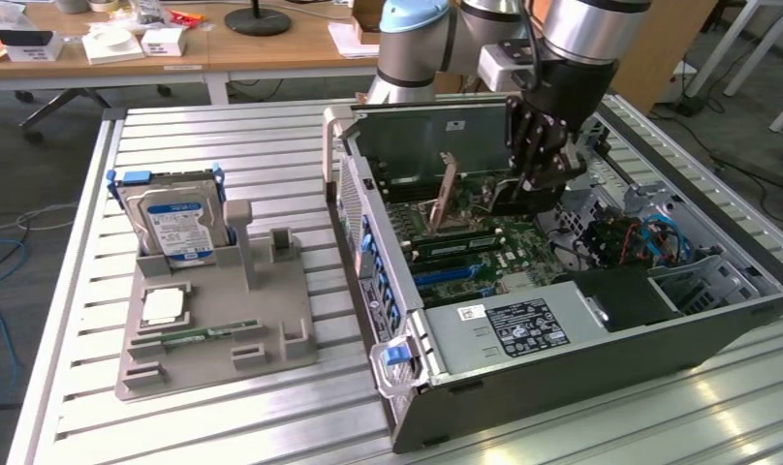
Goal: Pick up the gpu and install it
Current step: 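Insert the gpu into the slot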
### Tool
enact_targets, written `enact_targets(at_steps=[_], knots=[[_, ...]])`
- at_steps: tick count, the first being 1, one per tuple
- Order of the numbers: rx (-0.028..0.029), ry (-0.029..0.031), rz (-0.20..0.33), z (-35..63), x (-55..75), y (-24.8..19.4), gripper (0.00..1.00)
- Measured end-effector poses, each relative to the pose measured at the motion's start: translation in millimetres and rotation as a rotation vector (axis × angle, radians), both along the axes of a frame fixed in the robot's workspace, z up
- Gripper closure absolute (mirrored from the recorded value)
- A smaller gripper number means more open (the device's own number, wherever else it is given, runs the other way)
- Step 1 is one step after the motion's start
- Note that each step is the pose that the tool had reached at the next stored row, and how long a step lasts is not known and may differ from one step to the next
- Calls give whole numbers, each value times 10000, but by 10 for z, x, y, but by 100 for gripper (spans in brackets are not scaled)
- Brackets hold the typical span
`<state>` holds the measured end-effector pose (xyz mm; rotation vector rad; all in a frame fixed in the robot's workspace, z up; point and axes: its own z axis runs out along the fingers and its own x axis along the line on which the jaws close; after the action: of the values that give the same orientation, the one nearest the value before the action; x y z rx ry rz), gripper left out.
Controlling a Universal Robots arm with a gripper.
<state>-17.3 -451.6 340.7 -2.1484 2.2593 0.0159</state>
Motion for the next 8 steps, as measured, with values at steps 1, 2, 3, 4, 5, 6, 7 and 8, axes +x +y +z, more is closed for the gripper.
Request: enact_targets(at_steps=[1, 2, 3, 4, 5, 6, 7, 8], knots=[[-2, 1, 0, -12, 0, 0, 74], [0, 1, -1, -25, -1, 0, 74], [0, 0, -1, -37, -1, 0, 74], [-1, 0, 0, -48, -1, 0, 74], [-1, 1, 0, -58, -2, 0, 74], [-2, 1, 0, -66, -2, 0, 74], [-1, 1, 0, -73, -2, 0, 74], [-3, 2, 0, -76, -2, 0, 74]])
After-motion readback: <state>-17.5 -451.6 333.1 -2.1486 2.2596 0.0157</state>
